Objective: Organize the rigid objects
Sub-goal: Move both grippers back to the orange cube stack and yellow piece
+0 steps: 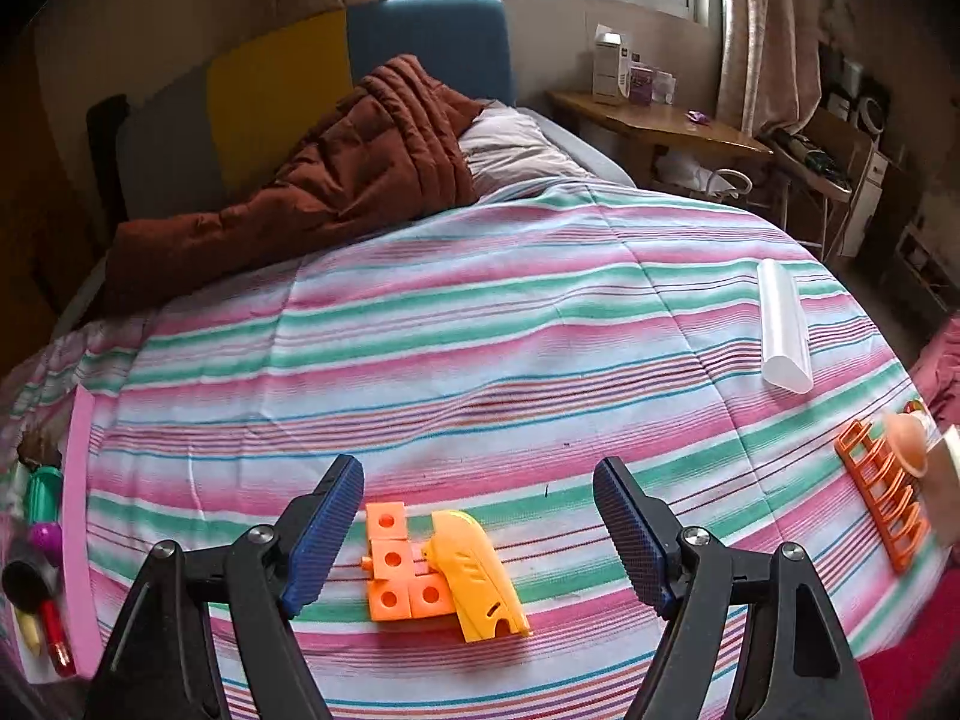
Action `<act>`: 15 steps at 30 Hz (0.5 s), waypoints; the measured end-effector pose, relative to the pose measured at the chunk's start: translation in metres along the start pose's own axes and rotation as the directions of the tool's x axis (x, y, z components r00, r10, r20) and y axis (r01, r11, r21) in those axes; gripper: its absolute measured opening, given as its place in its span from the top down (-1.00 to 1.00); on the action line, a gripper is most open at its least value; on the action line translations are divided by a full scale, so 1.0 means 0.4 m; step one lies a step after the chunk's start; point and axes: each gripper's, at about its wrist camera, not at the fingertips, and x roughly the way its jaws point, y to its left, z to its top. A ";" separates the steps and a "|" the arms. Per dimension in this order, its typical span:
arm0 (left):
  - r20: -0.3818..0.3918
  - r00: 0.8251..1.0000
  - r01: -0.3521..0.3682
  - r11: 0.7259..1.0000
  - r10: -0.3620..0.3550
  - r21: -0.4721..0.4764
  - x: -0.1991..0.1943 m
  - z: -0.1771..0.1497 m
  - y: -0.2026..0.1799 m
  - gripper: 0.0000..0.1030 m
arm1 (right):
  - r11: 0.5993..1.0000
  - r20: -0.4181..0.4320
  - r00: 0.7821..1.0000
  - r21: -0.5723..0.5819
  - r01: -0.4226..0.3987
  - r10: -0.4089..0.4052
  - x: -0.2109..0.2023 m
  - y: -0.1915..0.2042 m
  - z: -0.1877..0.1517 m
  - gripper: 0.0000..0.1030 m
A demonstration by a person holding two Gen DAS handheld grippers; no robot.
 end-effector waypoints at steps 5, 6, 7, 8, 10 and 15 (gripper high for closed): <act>-0.011 1.000 0.023 0.999 -0.023 0.038 0.021 0.011 -0.049 0.26 | 1.000 -0.010 1.000 0.008 0.003 -0.003 0.001 -0.003 -0.006 -0.55; -0.015 1.000 0.028 0.999 -0.028 0.043 0.026 0.013 -0.057 0.26 | 1.000 -0.010 1.000 0.018 0.004 -0.004 0.000 -0.008 -0.006 -0.55; -0.019 0.999 0.033 0.998 -0.033 0.048 0.031 0.013 -0.064 0.26 | 1.000 -0.010 1.000 0.028 0.005 -0.005 0.001 -0.013 -0.005 -0.55; -0.024 0.999 0.040 0.998 -0.038 0.054 0.037 0.016 -0.074 0.26 | 0.999 -0.010 1.000 0.046 0.005 -0.005 0.000 -0.022 -0.004 -0.55; -0.031 0.998 0.055 0.996 -0.053 0.069 0.047 0.020 -0.097 0.26 | 0.996 -0.012 1.000 0.086 -0.004 0.005 -0.002 -0.040 0.000 -0.55; -0.077 0.989 0.130 0.986 -0.123 0.102 0.085 0.030 -0.173 0.26 | 0.982 -0.016 1.000 0.189 -0.024 0.027 -0.004 -0.087 0.005 -0.55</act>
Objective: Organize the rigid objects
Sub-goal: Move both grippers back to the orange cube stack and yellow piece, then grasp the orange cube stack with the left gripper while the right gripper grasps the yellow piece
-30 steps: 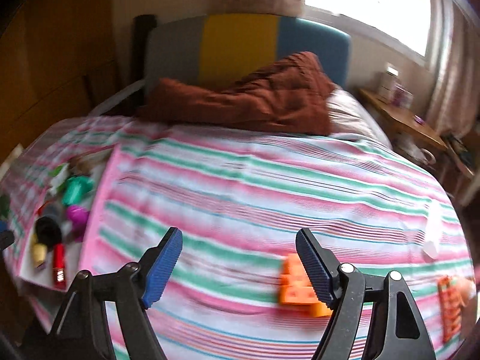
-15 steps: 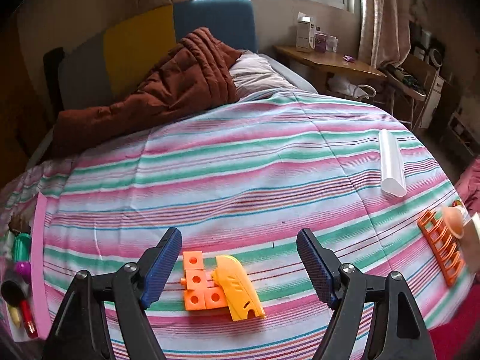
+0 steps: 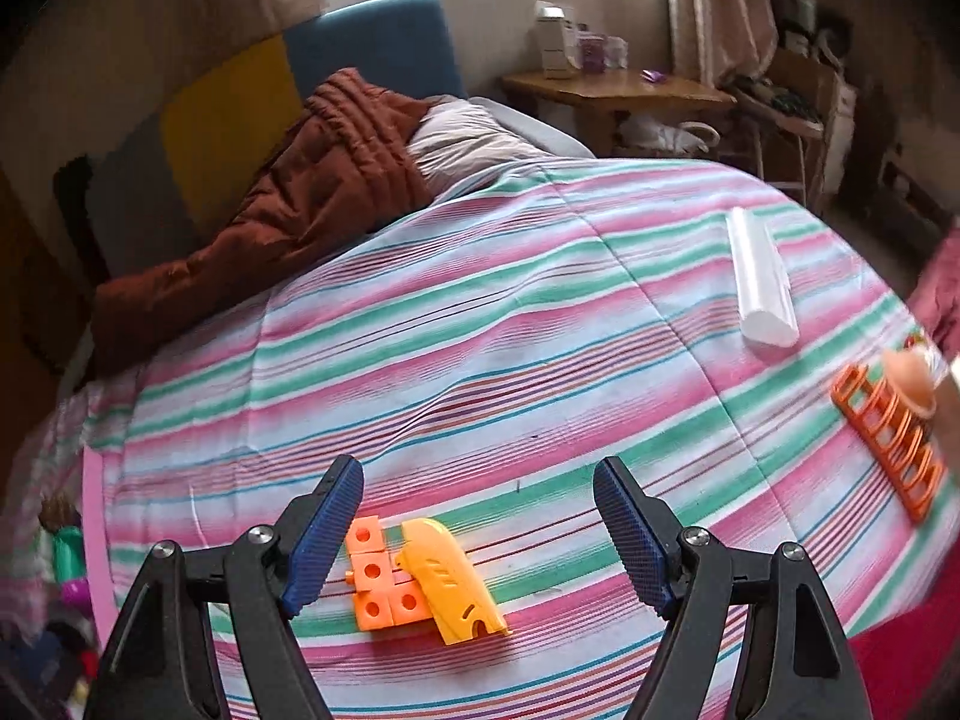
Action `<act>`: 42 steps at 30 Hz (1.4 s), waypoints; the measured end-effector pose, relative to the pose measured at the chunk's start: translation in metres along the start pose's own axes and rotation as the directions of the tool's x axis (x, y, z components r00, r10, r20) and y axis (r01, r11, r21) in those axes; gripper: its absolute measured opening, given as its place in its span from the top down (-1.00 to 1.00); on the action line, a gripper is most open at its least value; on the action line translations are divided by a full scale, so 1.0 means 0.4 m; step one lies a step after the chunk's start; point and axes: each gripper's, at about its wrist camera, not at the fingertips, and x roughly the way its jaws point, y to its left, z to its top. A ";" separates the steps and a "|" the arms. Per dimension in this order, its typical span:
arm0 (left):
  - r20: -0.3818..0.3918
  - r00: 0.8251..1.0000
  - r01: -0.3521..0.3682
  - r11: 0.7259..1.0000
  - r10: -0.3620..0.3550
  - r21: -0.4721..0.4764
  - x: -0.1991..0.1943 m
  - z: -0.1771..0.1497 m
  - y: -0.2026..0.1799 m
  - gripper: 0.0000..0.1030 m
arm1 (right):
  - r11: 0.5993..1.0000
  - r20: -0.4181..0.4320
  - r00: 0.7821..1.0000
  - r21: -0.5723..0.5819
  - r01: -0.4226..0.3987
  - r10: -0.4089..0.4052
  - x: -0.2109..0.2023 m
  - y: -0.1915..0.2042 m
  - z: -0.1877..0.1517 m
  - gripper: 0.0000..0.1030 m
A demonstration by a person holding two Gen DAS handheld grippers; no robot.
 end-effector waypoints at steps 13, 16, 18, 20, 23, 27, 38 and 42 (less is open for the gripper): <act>-0.102 0.969 0.235 0.968 -0.226 0.088 0.135 0.067 -0.197 0.26 | 0.984 -0.030 0.998 0.174 -0.042 0.048 0.006 -0.076 0.008 -0.55; -0.146 0.948 0.294 0.954 -0.282 0.064 0.179 0.091 -0.231 0.26 | 0.982 -0.036 0.998 0.185 -0.048 0.055 0.009 -0.079 0.009 -0.55; -0.159 0.938 0.318 0.947 -0.307 0.050 0.200 0.104 -0.251 0.26 | 0.982 -0.041 0.997 0.183 -0.050 0.059 0.012 -0.077 0.009 -0.55; -0.169 0.933 0.328 0.944 -0.316 0.046 0.223 0.119 -0.272 0.26 | 0.983 -0.043 0.997 0.175 -0.052 0.060 0.014 -0.071 0.009 -0.55; -0.183 0.924 0.344 0.939 -0.335 0.024 0.253 0.144 -0.294 0.26 | 0.984 -0.044 0.997 0.171 -0.054 0.062 0.016 -0.070 0.010 -0.55; -0.208 0.914 0.356 0.934 -0.348 0.002 0.292 0.167 -0.323 0.26 | 0.981 -0.046 0.997 0.185 -0.057 0.067 0.020 -0.074 0.012 -0.55; -0.257 0.897 0.365 0.931 -0.360 -0.029 0.367 0.162 -0.338 0.40 | 0.983 -0.063 0.995 0.174 -0.065 0.077 0.035 -0.071 0.010 -0.55; -0.249 0.896 0.377 0.926 -0.368 -0.013 0.337 0.129 -0.292 0.48 | 0.987 -0.092 0.991 0.140 -0.083 0.096 0.051 -0.053 0.008 -0.54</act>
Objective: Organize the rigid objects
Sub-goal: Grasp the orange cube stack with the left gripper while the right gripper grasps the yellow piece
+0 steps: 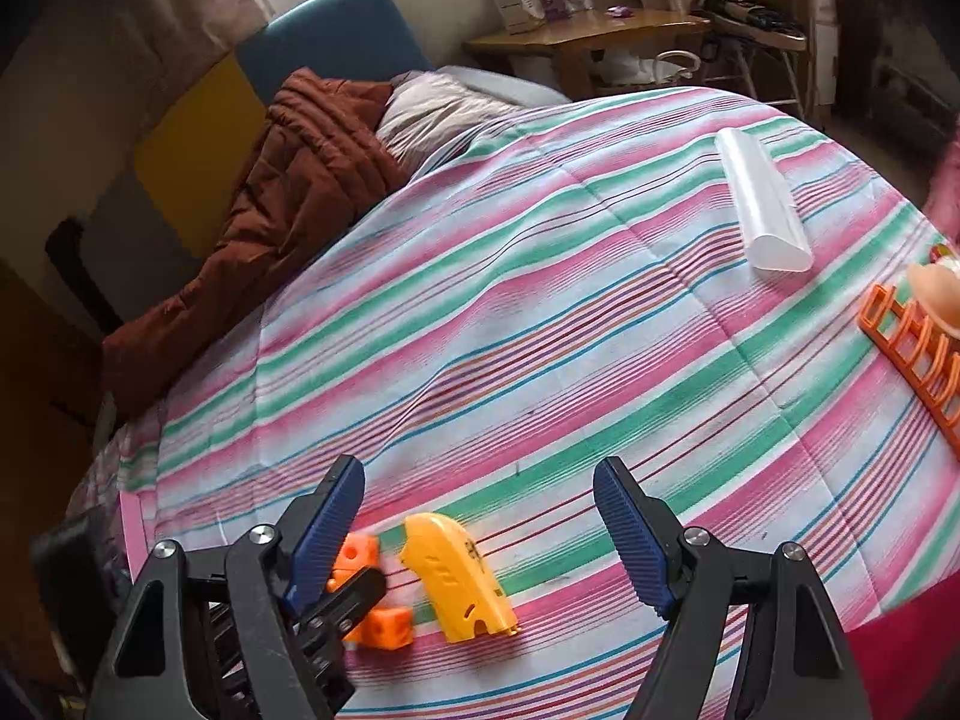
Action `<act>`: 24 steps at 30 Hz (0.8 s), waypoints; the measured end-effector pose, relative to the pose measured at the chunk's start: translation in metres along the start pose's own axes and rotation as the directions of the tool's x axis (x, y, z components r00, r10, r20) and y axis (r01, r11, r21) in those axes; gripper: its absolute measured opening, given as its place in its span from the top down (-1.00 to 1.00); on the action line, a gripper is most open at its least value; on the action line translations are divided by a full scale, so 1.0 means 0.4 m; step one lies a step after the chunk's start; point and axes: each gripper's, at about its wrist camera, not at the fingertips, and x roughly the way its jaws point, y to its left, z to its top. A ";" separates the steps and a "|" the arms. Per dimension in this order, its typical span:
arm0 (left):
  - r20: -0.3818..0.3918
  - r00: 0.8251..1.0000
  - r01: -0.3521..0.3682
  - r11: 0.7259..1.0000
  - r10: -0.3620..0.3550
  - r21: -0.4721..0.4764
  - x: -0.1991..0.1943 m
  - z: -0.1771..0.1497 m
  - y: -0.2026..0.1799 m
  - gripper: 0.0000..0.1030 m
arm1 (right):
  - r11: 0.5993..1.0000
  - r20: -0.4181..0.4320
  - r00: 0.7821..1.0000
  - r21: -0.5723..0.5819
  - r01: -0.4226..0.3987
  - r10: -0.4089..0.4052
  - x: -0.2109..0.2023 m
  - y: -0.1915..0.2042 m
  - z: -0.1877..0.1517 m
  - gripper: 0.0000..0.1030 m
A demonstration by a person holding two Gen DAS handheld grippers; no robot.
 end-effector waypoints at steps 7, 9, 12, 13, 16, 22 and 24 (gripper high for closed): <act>0.011 1.000 -0.004 1.000 0.004 -0.029 -0.052 -0.070 0.044 0.48 | 0.995 -0.096 0.995 -0.097 -0.006 -0.004 0.047 0.042 -0.022 -0.43; 0.020 1.000 -0.017 0.999 0.018 -0.036 -0.067 -0.090 0.054 0.48 | 0.992 -0.122 0.992 -0.123 0.001 -0.016 0.061 0.052 -0.028 -0.43; 0.030 0.999 -0.027 0.999 0.028 -0.040 -0.083 -0.114 0.062 0.48 | 0.987 -0.148 0.988 -0.161 0.025 -0.049 0.078 0.065 -0.039 -0.43; 0.035 0.999 -0.031 0.999 0.032 -0.042 -0.091 -0.124 0.066 0.48 | 0.985 -0.154 0.986 -0.171 0.030 -0.056 0.080 0.064 -0.044 -0.43; 0.045 0.998 -0.035 0.998 0.038 -0.052 -0.099 -0.137 0.072 0.48 | 0.980 -0.173 0.982 -0.195 0.042 -0.076 0.088 0.065 -0.056 -0.43; 0.053 0.998 -0.032 0.996 0.036 -0.080 -0.108 -0.149 0.087 0.48 | 0.968 -0.212 0.970 -0.244 0.062 -0.116 0.106 0.072 -0.075 -0.43; 0.051 0.998 -0.033 0.996 0.037 -0.085 -0.107 -0.149 0.089 0.47 | 0.961 -0.222 0.965 -0.265 0.077 -0.139 0.113 0.075 -0.084 -0.31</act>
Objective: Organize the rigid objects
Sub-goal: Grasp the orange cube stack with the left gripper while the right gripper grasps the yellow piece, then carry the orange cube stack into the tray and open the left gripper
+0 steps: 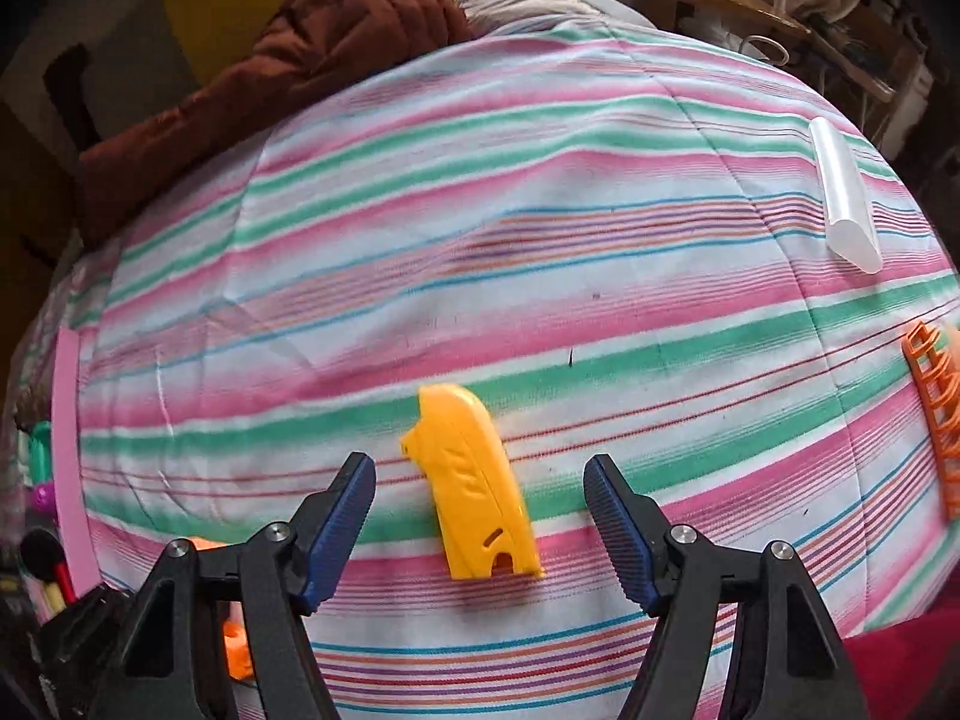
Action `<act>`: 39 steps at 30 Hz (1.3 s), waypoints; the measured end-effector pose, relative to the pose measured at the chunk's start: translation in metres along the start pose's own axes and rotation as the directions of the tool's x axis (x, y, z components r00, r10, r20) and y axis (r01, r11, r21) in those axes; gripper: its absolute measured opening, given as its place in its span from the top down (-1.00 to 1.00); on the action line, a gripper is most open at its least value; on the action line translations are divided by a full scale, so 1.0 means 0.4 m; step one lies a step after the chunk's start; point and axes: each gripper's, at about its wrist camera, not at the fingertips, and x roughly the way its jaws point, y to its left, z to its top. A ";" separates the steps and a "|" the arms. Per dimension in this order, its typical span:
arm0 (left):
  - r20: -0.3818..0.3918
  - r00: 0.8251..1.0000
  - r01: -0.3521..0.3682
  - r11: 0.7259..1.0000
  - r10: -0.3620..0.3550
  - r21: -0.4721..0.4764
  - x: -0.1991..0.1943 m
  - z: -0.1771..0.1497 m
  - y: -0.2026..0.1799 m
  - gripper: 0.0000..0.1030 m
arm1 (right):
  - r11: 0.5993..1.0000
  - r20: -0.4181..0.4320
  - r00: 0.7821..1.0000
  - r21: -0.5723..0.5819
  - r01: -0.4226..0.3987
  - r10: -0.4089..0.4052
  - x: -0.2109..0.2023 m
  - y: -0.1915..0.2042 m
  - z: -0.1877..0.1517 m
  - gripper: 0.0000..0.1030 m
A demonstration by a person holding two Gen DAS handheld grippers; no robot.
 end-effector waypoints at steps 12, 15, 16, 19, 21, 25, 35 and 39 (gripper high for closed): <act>0.021 0.999 -0.040 0.998 0.039 0.039 -0.002 -0.011 -0.008 0.49 | 0.985 -0.006 1.000 -0.169 0.027 -0.028 0.015 0.068 -0.024 0.46; 0.026 0.998 -0.052 0.998 0.051 0.040 -0.009 -0.015 -0.011 0.49 | 0.986 -0.009 1.000 -0.166 0.022 -0.024 0.016 0.062 -0.021 0.45; 0.034 0.998 -0.063 0.997 0.062 0.041 -0.015 -0.017 -0.012 0.49 | 0.984 -0.006 1.000 -0.174 0.027 -0.029 0.016 0.064 -0.023 0.45; 0.066 0.995 -0.076 0.995 0.073 0.058 -0.039 -0.023 -0.022 0.49 | 0.979 0.004 0.999 -0.198 0.042 -0.042 0.016 0.070 -0.028 0.44; 0.081 0.994 -0.072 0.996 0.067 0.053 -0.057 -0.023 -0.021 0.49 | 0.975 0.012 0.999 -0.217 0.054 -0.053 0.015 0.082 -0.030 0.43; 0.121 0.990 -0.082 0.995 0.076 0.049 -0.100 -0.024 -0.016 0.49 | 0.965 0.031 0.997 -0.249 0.077 -0.072 0.018 0.112 -0.038 0.43; 0.227 0.964 -0.146 0.989 0.137 0.026 -0.229 -0.041 0.016 0.49 | 0.949 0.068 0.993 -0.294 0.113 -0.098 0.015 0.138 -0.053 0.43; 0.250 0.955 -0.165 0.986 0.161 -0.006 -0.269 -0.051 0.048 0.49 | 0.944 0.078 0.991 -0.305 0.125 -0.106 0.020 0.136 -0.050 0.43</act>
